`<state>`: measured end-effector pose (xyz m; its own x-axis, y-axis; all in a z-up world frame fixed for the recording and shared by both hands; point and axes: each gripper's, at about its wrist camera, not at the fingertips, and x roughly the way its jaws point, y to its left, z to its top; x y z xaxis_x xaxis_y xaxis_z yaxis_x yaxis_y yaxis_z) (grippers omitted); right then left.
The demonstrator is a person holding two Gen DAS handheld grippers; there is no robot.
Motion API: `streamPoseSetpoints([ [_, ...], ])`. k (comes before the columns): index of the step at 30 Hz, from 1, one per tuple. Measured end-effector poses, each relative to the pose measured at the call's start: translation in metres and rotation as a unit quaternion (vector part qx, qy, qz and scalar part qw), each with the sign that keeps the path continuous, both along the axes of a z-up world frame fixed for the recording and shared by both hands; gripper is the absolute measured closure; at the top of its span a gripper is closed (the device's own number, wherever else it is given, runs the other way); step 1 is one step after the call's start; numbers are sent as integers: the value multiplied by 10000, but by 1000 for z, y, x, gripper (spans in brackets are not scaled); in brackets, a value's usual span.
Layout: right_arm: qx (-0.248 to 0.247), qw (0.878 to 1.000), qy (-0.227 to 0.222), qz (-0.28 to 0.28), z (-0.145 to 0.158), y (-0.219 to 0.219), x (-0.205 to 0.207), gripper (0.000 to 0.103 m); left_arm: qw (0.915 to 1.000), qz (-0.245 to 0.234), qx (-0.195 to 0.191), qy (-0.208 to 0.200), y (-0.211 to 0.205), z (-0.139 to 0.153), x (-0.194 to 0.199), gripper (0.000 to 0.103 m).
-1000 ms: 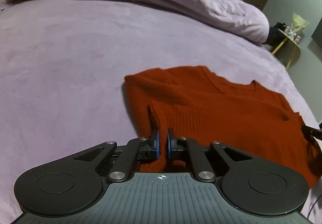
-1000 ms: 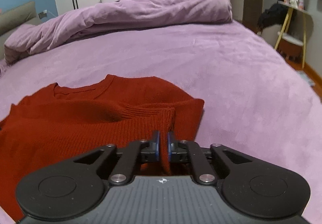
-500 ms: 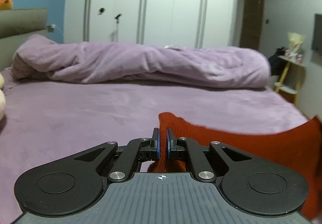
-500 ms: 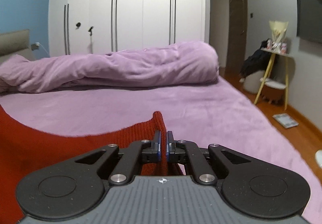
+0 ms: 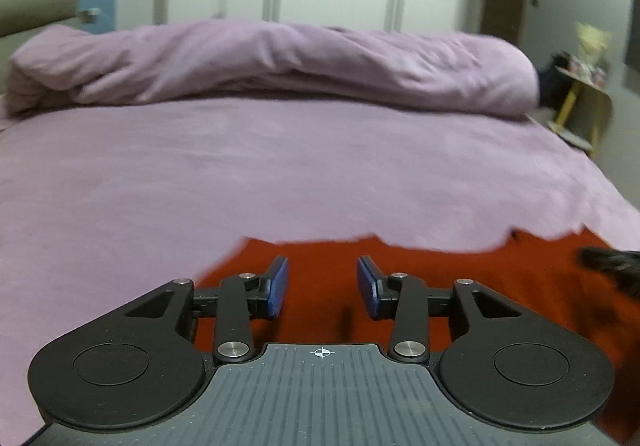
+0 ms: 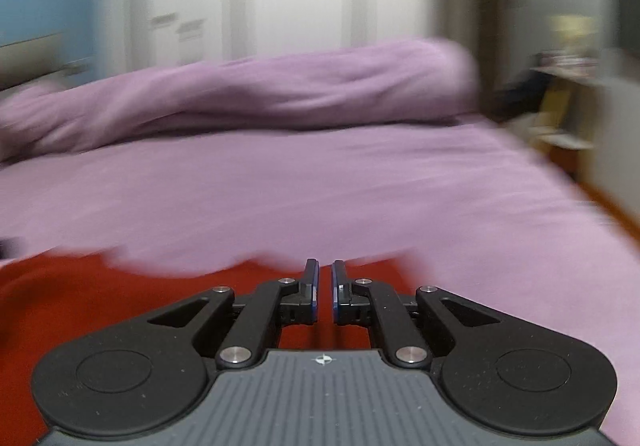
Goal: Fold small clothes
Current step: 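Release the left tool while the right tool presses and smooths the folded bundle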
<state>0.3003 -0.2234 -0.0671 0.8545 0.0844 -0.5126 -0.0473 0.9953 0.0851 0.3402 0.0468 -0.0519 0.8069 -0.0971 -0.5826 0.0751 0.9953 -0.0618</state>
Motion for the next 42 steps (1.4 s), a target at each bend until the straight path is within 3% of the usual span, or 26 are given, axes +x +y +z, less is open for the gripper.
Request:
streamPoseSetpoints([
  [4,-41,9930,87,1175,-15,59,4,97,9998,-155,114,94,-26,-18,16,55],
  [6,-178,9909,74,1330,-22,74,8,98,9995,-99,240,177,-31,-29,27,51],
  [9,-359,9941,185,1004,-33,64,24,99,9983,164,505,234,-25,-45,38,49],
  [12,37,9989,387,264,-39,13,40,99,9992,313,46,240,-4,-46,41,49],
  [15,177,9978,342,-538,-43,-45,46,103,9994,307,-17,182,9,-47,36,49],
  [17,774,9929,317,-843,-44,-81,39,103,9990,362,-172,196,14,-45,35,51],
  [19,1034,9870,275,-1196,-43,-98,32,103,9989,362,-148,258,14,-41,33,51],
  [20,1159,9849,298,-1254,-43,-101,31,103,9990,336,-71,291,13,-39,31,51],
  [22,887,9891,318,-1127,-35,-91,23,103,9991,299,102,284,10,-33,22,49],
  [25,524,9974,40,-497,-20,-72,-10,101,9981,389,369,309,10,-30,6,37],
  [28,249,9992,115,-293,-24,-71,-42,101,9973,473,356,428,18,-32,-5,36],
  [31,-362,9970,223,-647,-37,-71,-58,101,9962,606,377,494,24,-29,-10,33],
  [33,-506,9929,334,-1024,-39,-78,-59,101,9954,655,411,565,28,-27,-12,33],
  [38,-481,9895,547,-1252,-29,-76,-62,101,9938,719,589,609,38,-22,-23,33],
  [40,-503,9896,567,-1221,-23,-68,-70,101,9916,993,669,484,50,-21,-34,33],
  [42,-284,9921,528,-1101,-17,-64,-83,101,9858,1391,710,613,70,-26,-43,33],
])
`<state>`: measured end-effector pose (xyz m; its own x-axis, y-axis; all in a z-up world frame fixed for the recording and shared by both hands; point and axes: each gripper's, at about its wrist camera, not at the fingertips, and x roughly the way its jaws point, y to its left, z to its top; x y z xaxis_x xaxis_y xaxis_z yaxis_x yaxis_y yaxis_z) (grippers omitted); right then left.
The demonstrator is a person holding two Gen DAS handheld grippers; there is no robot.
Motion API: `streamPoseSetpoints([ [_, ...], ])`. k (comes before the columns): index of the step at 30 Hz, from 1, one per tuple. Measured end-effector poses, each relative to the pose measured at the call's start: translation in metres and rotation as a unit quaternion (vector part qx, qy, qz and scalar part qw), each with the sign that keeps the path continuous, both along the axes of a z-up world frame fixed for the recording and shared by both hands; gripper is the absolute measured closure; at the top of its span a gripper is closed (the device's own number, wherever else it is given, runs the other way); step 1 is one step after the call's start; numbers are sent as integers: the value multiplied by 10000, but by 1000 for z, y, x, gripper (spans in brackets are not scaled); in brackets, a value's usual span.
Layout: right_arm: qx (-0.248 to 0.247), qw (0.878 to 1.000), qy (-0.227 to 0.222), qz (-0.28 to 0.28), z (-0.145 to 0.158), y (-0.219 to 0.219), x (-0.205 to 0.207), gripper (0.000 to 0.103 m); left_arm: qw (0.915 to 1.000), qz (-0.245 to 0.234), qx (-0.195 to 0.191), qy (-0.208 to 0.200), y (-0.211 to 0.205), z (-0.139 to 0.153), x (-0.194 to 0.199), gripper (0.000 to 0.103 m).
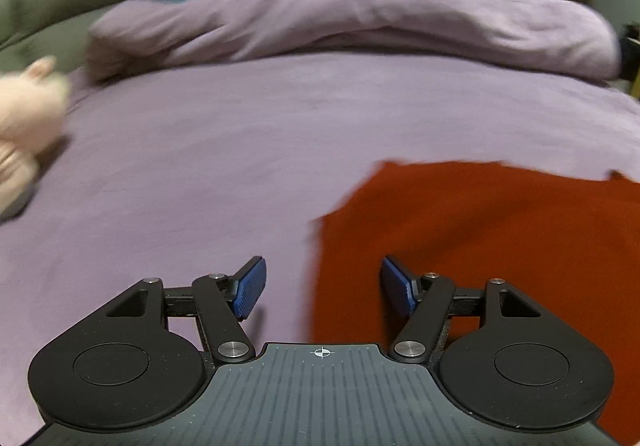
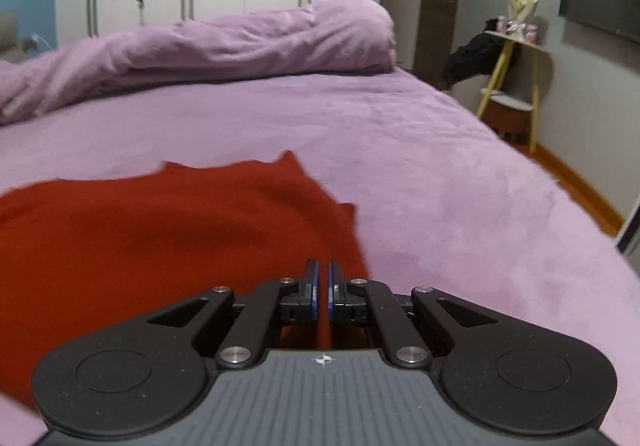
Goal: Fold small clothes
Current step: 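Release the left tool while the right tool presses and smooths the folded bundle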
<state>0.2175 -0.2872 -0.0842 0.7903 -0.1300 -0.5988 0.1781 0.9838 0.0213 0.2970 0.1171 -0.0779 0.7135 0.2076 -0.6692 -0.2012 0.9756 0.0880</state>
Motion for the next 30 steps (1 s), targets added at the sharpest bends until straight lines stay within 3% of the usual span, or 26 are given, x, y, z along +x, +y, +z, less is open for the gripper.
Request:
streamPoseSetpoints([
  [5,484,9983,-121,313,13,15,-45,97,9977,418,-448,275,45,2,-37,38],
  [8,679,9963,-108,513,16,28,-60,95,9907,109,-1343,173,59,13,-70,37],
  [12,930,9920,-141,837,19,51,-66,79,9686,-163,-2472,202,61,14,-98,38],
  [16,1166,9867,-50,1128,19,81,-63,80,9397,-172,-3408,233,63,11,-108,39],
  [17,1156,9865,-10,1163,20,87,-62,80,9335,-270,-3564,284,61,8,-107,39],
  [21,1247,9841,165,1252,17,108,-54,90,9232,-141,-3809,501,61,-14,-89,46],
  [25,1349,9813,192,1361,17,125,-48,95,8901,166,-4544,316,72,-26,-72,50],
  [28,1418,9790,190,1452,16,140,-38,97,8781,308,-4764,321,74,-34,-57,57],
  [30,1415,9777,186,1541,16,151,-32,97,8652,469,-4982,323,80,-42,-55,71],
])
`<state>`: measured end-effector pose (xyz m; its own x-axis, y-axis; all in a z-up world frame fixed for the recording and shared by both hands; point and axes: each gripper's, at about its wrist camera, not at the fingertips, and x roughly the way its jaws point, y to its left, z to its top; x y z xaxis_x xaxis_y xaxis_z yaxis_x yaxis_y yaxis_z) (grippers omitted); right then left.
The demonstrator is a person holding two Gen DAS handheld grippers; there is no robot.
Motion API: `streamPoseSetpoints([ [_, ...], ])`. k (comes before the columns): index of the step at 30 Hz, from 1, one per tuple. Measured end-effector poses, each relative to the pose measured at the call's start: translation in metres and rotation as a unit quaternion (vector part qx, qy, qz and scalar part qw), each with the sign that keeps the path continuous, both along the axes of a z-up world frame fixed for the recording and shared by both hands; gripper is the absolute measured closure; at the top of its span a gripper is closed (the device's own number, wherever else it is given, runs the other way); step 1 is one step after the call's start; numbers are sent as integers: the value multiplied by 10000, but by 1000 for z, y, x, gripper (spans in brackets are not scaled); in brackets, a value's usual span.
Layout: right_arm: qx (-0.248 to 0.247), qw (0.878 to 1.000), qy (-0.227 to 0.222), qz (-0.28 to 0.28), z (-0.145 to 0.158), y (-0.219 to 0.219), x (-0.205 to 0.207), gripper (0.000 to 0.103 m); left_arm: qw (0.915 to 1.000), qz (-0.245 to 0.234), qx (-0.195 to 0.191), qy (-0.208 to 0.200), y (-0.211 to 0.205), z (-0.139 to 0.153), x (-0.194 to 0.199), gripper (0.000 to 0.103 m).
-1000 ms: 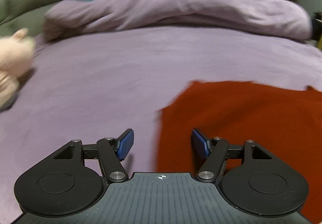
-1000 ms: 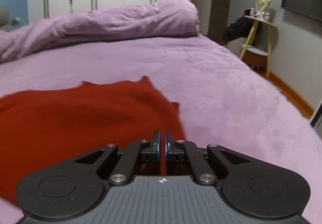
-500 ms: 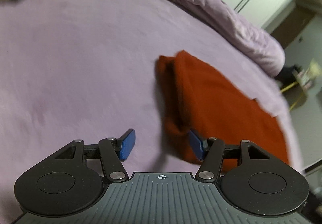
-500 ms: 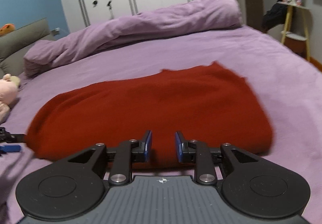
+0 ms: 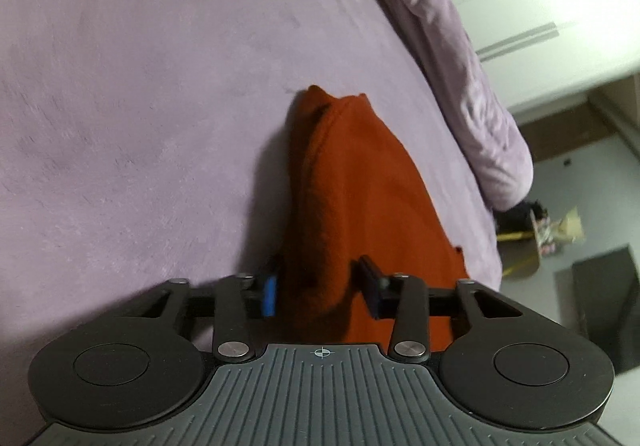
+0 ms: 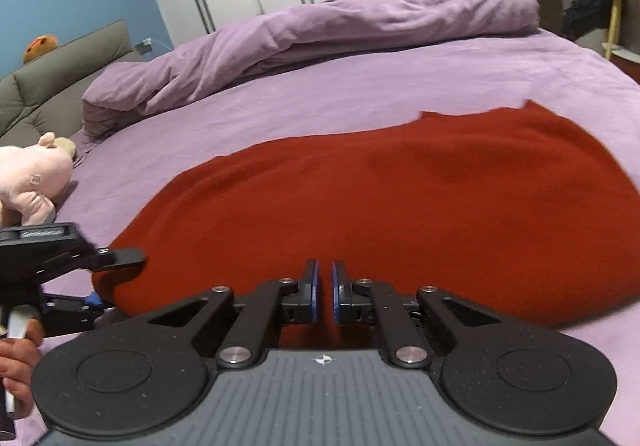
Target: Fold small clothes
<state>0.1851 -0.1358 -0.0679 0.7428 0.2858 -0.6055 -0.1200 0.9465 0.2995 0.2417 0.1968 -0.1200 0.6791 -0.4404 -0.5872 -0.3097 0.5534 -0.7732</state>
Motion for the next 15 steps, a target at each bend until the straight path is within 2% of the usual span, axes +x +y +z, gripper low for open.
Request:
streamPoseSetpoints([
  [3,78,9997,37,224,-2,19,7,97,9987,240,-439,60,4,-11,6,76],
  [5,110,9991,79,397,-7,33,10,97,9981,298,-544,58,5,-14,5,79],
  [10,-384,9963,68,765,-16,55,10,97,9990,178,-366,-179,4,-6,1,81],
  [15,-811,9927,69,895,-5,59,9,101,9991,165,-373,-134,6,-7,3,81],
])
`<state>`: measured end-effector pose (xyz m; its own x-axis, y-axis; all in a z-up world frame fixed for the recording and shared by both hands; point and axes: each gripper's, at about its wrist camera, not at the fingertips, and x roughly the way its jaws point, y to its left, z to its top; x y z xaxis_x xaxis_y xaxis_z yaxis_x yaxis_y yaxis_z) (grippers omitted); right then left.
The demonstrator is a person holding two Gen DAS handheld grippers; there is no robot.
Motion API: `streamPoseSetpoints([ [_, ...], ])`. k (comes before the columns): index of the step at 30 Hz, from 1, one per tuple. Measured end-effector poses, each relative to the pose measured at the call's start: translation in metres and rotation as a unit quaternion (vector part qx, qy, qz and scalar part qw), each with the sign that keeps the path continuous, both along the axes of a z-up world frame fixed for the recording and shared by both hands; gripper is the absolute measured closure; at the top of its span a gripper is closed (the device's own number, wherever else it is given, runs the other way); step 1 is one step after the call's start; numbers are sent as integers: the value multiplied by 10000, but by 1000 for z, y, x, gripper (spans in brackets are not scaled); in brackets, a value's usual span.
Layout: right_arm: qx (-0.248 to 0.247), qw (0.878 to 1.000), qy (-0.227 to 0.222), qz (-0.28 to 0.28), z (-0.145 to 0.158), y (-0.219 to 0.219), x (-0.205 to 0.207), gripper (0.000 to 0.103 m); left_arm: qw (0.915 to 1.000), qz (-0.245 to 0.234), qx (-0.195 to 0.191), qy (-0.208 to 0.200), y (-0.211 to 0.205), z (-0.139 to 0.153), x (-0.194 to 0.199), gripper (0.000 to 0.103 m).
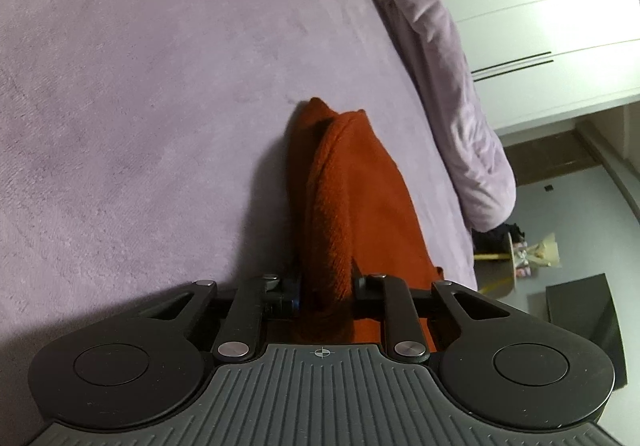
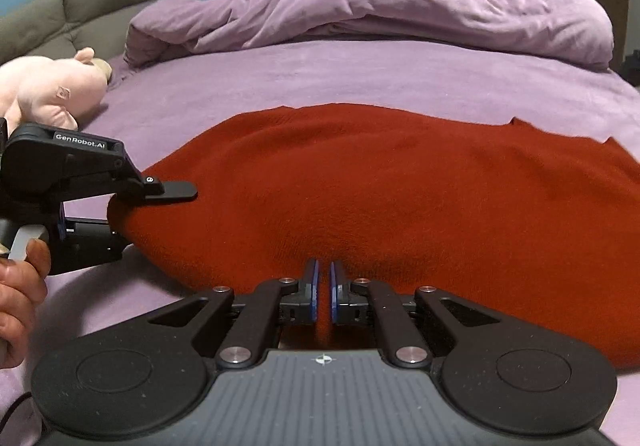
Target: Fold small clothes
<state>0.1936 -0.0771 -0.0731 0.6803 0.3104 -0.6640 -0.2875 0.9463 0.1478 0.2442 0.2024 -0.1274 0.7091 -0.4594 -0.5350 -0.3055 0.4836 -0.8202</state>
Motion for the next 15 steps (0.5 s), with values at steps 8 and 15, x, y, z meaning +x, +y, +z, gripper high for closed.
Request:
streamPoseSetpoints([
  [8,-342,9991,97,-212,-2,8,3,101,9999,-15,93,119,-2,-3,7,76],
  [15,-348,9991,156,-185,-4,10,6,101,9993,-152,332,52,-5,0,14,83],
])
